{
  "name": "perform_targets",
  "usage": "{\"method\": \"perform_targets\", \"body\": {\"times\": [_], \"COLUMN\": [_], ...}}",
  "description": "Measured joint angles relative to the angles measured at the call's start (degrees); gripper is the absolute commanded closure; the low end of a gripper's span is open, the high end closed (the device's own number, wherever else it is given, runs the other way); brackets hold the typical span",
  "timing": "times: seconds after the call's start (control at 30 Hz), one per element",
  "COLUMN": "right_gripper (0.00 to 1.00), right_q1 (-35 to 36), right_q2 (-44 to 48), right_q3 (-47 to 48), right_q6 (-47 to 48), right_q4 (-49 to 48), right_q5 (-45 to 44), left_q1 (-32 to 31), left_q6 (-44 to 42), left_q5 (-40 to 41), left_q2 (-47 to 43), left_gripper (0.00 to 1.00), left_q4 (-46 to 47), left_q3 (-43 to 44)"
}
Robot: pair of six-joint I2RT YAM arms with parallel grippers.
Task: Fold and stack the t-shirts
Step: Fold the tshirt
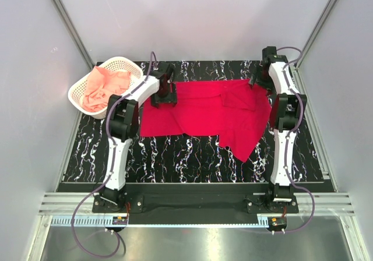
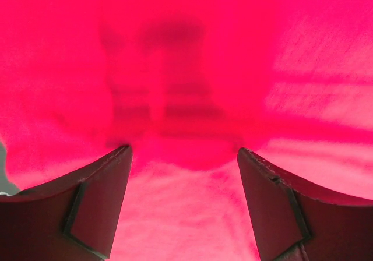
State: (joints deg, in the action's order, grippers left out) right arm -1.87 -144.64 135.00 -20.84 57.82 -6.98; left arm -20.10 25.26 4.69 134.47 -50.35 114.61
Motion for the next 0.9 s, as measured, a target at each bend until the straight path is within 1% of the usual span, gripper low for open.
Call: {"method": "perform_targets", "body": {"times": [0.07,0.17,0.2,0.3,0.33,0.4,0.43,0.5,0.57,0.67,0.77,0.9], "right_gripper": [0.13,0.13,0.14,0.17,0.21,0.25,0.30,0.34,0.35,0.33,0.31,0.31], "right_q1": [0.00,0.00,0.00,0.00,0.00,0.00,0.00,0.00,0.00,0.00,0.00,0.00], "right_q2": [2.14,10.38,16.02,30.18,35.91,46.56,51.63,59.84,66.01,70.34,71.87,71.97], "right_q3": [0.28,-8.28,-15.04,-29.88,-35.60,-46.01,-51.54,-61.29,-70.38,-81.53,-91.06,-97.13], "right_q6": [0.31,0.07,-0.31,-1.99,-2.80,-4.52,-5.44,-7.43,-9.66,-12.70,-15.74,-17.86], "right_q4": [2.62,4.55,4.07,4.33,3.78,3.39,2.12,1.86,1.07,-1.09,-4.50,-8.63], "right_q5": [-1.44,-2.45,-2.32,0.28,1.62,4.79,6.36,9.07,12.13,16.39,20.63,22.69], "left_q1": [0.02,-0.42,-0.79,-2.25,-2.80,-3.91,-4.35,-4.50,-4.35,-4.15,-4.15,-4.15], "left_q6": [0.00,0.04,0.13,0.87,1.46,2.73,3.56,5.29,6.99,9.57,12.22,15.45], "left_q5": [-0.20,-0.31,-0.35,-0.59,-0.87,-1.77,-2.12,-2.91,-3.67,-5.40,-7.30,-9.40], "left_q2": [-3.65,-11.19,-14.58,-25.59,-29.70,-38.40,-42.34,-49.70,-55.04,-60.61,-65.00,-71.65], "left_gripper": [0.20,0.20,0.20,0.22,0.23,0.24,0.25,0.25,0.25,0.26,0.25,0.26], "left_q4": [0.92,0.33,0.26,1.11,1.44,2.91,3.34,4.35,4.68,5.01,5.51,5.97], "left_q3": [-5.29,-12.63,-15.13,-22.43,-25.24,-31.89,-35.08,-41.83,-47.41,-54.77,-60.67,-66.66]}}
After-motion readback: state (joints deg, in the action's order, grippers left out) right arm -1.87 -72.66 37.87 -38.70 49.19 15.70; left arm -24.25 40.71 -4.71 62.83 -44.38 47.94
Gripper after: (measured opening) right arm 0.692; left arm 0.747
